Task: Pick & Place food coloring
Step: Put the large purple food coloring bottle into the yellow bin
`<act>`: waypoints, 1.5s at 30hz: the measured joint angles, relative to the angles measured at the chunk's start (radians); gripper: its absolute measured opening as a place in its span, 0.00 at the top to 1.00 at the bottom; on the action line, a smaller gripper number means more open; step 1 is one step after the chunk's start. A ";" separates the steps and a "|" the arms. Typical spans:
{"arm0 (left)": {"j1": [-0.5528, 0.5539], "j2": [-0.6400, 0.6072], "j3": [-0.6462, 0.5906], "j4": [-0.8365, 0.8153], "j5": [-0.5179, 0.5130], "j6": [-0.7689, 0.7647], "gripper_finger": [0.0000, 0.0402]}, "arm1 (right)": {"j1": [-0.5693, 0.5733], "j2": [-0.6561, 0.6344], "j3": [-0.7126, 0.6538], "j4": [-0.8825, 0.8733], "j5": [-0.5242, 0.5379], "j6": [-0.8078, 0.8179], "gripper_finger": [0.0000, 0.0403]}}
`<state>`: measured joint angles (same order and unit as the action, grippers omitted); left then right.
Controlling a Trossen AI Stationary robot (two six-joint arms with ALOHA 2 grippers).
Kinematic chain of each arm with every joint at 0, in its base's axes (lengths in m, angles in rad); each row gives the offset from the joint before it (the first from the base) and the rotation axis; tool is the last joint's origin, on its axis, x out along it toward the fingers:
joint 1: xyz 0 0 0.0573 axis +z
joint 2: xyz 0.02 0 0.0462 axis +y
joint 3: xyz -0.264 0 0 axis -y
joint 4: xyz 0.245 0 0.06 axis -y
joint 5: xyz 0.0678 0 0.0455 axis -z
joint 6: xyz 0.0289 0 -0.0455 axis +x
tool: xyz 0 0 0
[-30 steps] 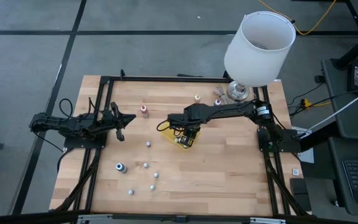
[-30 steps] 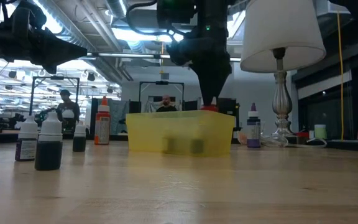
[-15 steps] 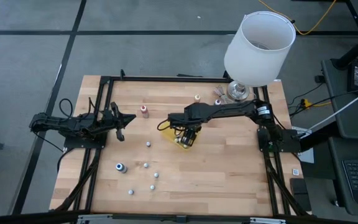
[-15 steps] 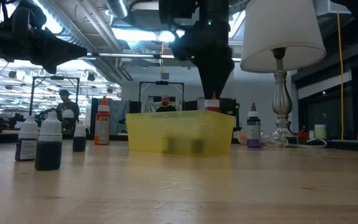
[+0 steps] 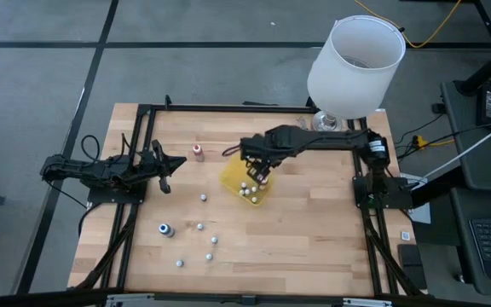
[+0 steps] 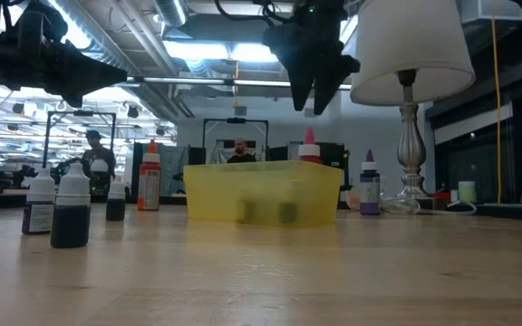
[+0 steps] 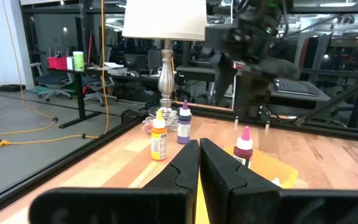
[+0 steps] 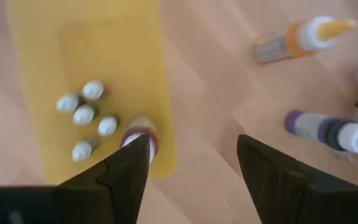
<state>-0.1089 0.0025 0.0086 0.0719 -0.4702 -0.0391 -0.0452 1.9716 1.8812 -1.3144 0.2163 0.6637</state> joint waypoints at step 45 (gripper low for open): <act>0.000 0.000 0.000 0.000 0.000 0.000 0.98 | -0.056 -0.299 -0.602 0.175 0.395 0.852 0.40</act>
<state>-0.1089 0.0025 0.0082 0.0719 -0.4702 -0.0391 -0.1010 1.6722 1.2792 -1.1389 0.6113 1.5161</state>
